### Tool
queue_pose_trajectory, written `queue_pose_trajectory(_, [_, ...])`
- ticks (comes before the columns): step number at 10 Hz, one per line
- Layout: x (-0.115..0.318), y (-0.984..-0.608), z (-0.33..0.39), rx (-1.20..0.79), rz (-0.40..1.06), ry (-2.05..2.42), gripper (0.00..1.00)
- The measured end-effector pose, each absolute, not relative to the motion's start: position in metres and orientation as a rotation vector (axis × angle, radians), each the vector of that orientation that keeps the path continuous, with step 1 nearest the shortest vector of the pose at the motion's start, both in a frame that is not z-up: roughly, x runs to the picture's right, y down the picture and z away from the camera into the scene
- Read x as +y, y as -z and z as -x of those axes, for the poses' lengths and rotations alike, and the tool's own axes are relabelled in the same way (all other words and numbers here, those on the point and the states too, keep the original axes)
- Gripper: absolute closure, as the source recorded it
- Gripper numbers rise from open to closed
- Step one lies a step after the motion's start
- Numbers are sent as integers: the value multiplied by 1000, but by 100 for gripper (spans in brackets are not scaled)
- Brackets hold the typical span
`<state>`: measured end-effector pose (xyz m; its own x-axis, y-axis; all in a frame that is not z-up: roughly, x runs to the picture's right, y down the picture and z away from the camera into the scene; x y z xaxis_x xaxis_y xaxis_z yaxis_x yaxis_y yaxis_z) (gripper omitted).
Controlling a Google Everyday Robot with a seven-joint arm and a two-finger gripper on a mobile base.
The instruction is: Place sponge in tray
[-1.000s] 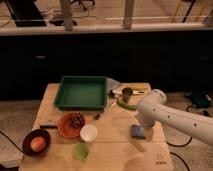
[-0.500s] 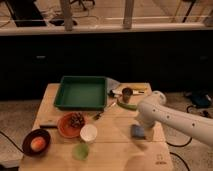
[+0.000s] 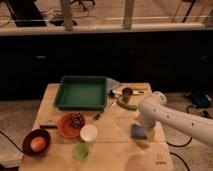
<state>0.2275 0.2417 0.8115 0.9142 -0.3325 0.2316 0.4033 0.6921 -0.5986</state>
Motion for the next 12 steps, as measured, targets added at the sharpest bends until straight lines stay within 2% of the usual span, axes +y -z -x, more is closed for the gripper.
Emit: queue_pose_trajectory(12, [251, -824, -237, -133, 716, 428, 20])
